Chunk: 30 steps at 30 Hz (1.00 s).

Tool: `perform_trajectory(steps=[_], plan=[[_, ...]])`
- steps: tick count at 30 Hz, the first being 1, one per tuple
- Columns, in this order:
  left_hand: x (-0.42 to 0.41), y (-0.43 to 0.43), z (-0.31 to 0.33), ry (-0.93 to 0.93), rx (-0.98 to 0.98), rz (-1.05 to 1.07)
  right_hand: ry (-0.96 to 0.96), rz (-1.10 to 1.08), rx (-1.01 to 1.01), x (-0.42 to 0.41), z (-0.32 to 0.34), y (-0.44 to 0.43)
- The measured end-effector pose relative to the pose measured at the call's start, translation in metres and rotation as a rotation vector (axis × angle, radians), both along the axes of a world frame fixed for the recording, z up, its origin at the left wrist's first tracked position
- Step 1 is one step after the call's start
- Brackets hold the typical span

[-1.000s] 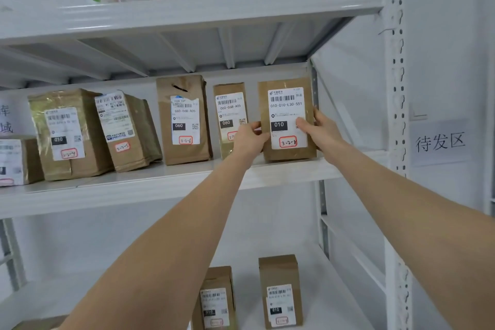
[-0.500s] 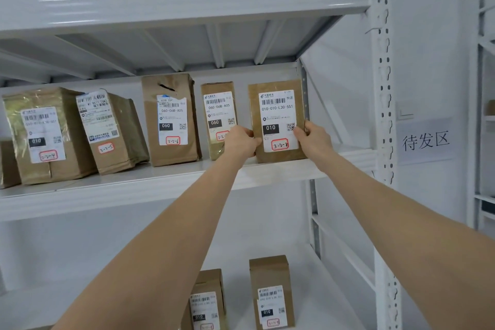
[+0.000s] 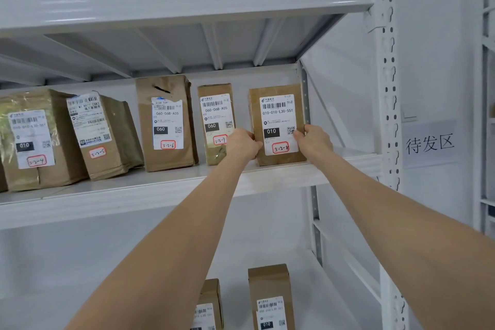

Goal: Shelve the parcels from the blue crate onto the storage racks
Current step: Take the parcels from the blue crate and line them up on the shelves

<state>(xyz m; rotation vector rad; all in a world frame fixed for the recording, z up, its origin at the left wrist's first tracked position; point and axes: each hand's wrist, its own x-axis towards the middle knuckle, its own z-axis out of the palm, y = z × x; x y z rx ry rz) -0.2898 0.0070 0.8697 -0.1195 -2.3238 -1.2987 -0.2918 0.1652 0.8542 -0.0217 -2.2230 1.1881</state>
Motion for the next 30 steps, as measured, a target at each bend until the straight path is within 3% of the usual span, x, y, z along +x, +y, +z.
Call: perform_trajectory(steps=[15,30], plan=[[-0.047,0.009,0.005,-0.013,-0.156,0.057,-0.092,-0.07,0.035,-0.056,0.009,0.002],[-0.063,0.013,0.005,-0.023,-0.16,0.083,-0.101,-0.08,0.036,-0.076,0.009,0.003]])
